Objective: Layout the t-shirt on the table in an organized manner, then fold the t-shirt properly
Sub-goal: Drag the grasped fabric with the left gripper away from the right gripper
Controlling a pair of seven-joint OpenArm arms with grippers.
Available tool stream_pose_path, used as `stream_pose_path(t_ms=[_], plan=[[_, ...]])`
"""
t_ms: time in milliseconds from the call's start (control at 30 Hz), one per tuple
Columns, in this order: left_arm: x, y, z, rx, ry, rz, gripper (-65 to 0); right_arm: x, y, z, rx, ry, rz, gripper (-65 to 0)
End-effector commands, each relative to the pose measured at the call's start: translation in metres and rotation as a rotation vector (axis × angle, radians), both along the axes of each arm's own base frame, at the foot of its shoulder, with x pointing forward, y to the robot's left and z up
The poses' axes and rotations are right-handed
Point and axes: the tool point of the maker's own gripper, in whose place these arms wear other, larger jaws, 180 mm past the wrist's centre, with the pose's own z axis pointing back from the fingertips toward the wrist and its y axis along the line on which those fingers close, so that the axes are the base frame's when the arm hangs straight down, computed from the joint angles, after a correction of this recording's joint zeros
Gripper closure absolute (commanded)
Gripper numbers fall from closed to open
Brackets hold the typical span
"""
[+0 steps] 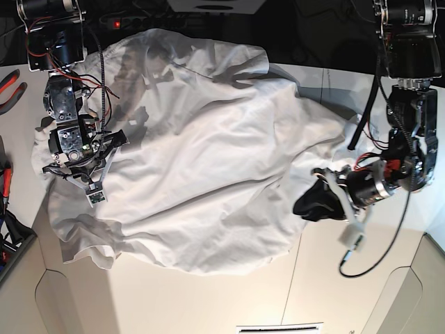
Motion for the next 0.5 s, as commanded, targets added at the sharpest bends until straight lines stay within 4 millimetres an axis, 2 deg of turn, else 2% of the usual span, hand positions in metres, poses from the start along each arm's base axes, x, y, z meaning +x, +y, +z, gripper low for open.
stream_pose_path(t_ms=[0,100,233,300,367,467], plan=[[0.014,-0.016,0.021,-0.008,-0.087,-0.039,-15.3,-0.024,0.008,-0.013,0.035,0.107,0.008,0.0],[0.031,-0.048,0.02,0.107,-0.163,-0.075,0.0,-0.024,0.008,-0.013,0.035,0.108,0.008,0.0],[0.054,-0.072,0.015,0.263,-0.237,-0.081,0.0,-0.024,0.008,-0.013,0.035,0.108,0.008,0.0],[0.061,-0.082,-0.005,0.332,-0.209,-0.105,0.0,-0.024,0.008,-0.013,0.035,0.108,0.008,0.0],[0.063,-0.088,-0.034,0.391,-0.159,-0.129,0.0,-0.024,0.008,-0.013,0.035,0.107,0.008,0.0],[0.057,-0.096,-0.08,0.44,-0.057,-0.164,0.0,-0.024,0.008,-0.013,0.035,0.107,0.008,0.0]])
